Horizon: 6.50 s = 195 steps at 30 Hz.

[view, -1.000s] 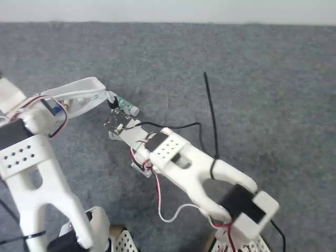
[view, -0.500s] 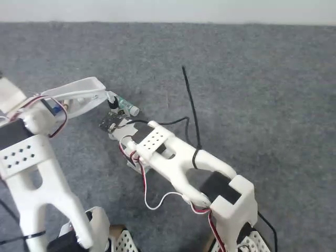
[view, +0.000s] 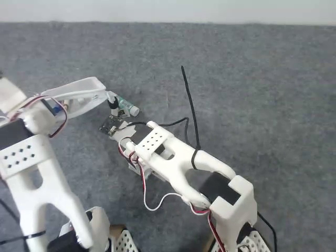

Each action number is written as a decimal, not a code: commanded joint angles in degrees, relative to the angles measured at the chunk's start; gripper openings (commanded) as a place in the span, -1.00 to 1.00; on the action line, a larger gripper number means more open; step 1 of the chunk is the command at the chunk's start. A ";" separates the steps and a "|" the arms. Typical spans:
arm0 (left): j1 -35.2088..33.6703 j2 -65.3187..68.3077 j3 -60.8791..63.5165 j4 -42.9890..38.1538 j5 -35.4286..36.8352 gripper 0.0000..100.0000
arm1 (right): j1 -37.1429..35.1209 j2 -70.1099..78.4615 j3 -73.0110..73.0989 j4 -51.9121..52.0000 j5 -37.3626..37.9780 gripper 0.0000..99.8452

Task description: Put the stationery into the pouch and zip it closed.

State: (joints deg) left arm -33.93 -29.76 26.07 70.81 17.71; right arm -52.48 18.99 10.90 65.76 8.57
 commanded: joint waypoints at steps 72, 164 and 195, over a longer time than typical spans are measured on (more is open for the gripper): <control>5.27 -0.53 0.48 -1.23 -0.53 -0.98 | -3.03 -61.05 48.18 -93.76 -0.09 -0.99; 8.00 -0.53 1.36 -0.62 -0.70 -0.98 | 3.47 -5.93 22.77 -112.75 -18.55 -0.69; 8.00 -0.26 1.36 -0.79 -0.70 -0.98 | 3.47 -34.07 42.55 -109.05 -20.75 -0.75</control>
State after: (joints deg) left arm -25.85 -29.67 28.26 70.81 17.71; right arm -48.70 -10.46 54.07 -46.42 -11.47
